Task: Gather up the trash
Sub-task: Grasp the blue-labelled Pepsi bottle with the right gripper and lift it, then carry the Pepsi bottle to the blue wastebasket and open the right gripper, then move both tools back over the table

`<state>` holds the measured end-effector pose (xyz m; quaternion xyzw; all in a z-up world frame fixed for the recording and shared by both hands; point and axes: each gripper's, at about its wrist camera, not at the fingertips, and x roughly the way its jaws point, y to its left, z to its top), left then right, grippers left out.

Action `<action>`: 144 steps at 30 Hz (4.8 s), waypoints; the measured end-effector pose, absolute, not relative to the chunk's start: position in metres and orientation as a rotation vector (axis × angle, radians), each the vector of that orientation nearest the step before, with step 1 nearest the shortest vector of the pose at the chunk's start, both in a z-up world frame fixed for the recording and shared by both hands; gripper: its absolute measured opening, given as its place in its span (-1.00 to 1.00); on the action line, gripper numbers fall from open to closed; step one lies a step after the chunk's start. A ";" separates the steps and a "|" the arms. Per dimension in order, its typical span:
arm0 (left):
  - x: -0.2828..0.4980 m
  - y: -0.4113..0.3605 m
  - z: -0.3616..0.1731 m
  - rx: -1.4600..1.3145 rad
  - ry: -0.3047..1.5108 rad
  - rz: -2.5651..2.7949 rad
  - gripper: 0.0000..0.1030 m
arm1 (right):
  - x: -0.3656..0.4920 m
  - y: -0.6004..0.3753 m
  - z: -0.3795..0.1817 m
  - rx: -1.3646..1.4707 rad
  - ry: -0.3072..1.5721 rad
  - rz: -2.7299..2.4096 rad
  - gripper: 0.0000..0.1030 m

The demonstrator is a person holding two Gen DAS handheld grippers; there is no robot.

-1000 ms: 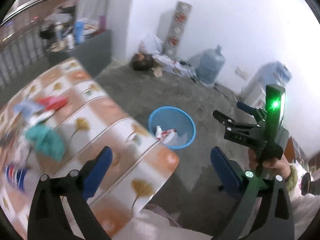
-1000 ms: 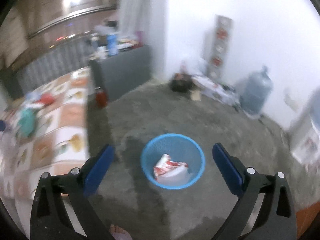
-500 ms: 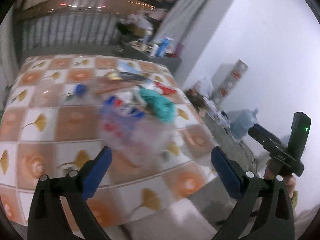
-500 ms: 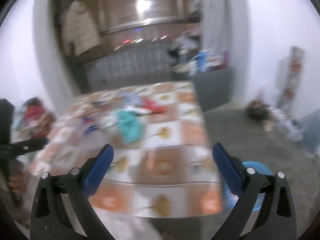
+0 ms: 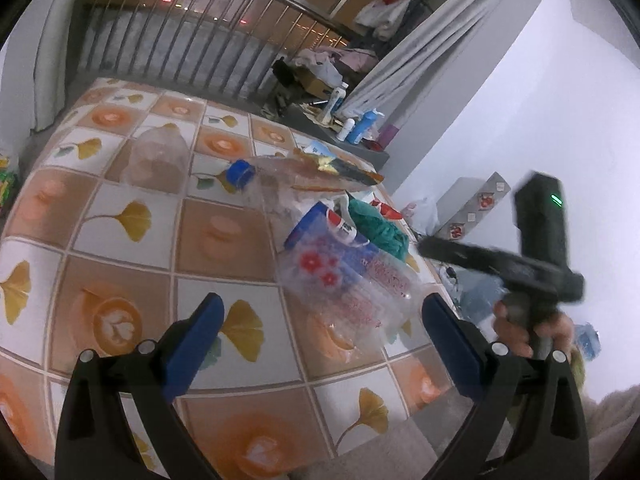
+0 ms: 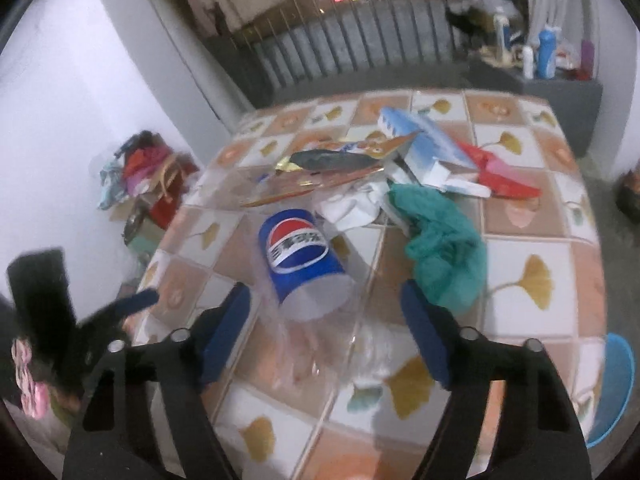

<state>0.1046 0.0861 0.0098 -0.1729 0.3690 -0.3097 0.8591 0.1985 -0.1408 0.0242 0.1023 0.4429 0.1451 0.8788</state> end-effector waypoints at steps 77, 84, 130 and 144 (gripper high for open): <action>0.072 0.016 -0.007 -0.104 0.871 -0.669 -0.90 | 0.154 -0.138 -0.021 0.410 1.123 0.289 0.09; 0.065 0.019 0.006 -0.099 0.835 -0.671 -0.90 | 0.139 -0.147 -0.011 0.474 1.097 0.305 0.08; 0.078 -0.516 -0.055 0.460 1.259 -1.119 -0.87 | -0.084 -0.515 -0.152 1.612 0.521 -0.336 0.11; 0.105 -0.513 -0.042 0.315 1.169 -1.053 0.49 | -0.097 -0.535 -0.206 1.801 0.430 -0.391 0.54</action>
